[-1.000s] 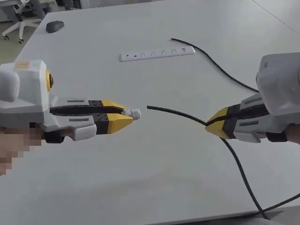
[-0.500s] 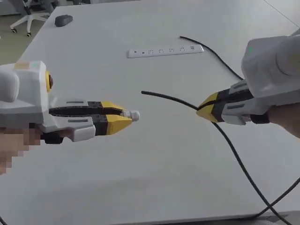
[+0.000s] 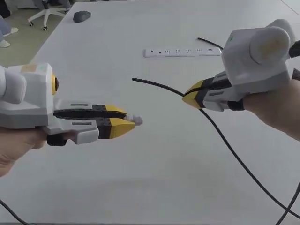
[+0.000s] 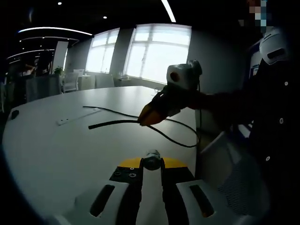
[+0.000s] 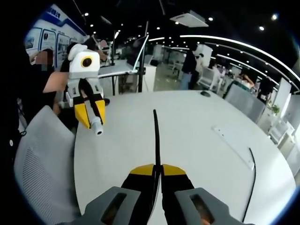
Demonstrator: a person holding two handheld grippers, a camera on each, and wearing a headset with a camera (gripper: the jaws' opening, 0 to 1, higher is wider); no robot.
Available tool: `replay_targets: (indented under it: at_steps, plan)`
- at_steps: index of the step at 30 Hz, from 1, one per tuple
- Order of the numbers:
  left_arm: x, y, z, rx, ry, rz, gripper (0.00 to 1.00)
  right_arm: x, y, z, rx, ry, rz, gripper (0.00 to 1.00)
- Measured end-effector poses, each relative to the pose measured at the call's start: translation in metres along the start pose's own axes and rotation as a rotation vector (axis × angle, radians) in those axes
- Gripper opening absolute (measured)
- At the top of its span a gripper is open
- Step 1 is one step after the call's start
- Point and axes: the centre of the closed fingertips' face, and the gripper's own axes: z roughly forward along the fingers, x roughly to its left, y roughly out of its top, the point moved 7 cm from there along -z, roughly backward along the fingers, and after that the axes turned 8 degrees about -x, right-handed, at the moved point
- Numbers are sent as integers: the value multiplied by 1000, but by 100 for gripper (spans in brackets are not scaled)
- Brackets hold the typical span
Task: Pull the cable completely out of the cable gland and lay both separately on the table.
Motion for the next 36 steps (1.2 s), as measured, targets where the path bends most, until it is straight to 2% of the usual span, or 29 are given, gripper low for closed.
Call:
replay_targets:
  at_steps: [8,10,15,17,26,36]
  plan:
    - [6,-9,-9,-6,13,-19,15,0,6,38,-1,23,32,0]
    - [7,-12,-11,-10,16,-25,15,-7,3,52,7,18,39,0]
    - [12,-20,-18,-5,25,-35,15,-7,1,72,21,18,63,0]
    - [13,-22,-20,-16,24,-48,15,-7,-1,79,23,16,61,0]
    - [21,-34,-26,-11,40,-68,15,-4,-23,115,101,25,126,0]
    - [27,-44,-26,-19,47,-95,15,-8,-42,139,142,20,177,0]
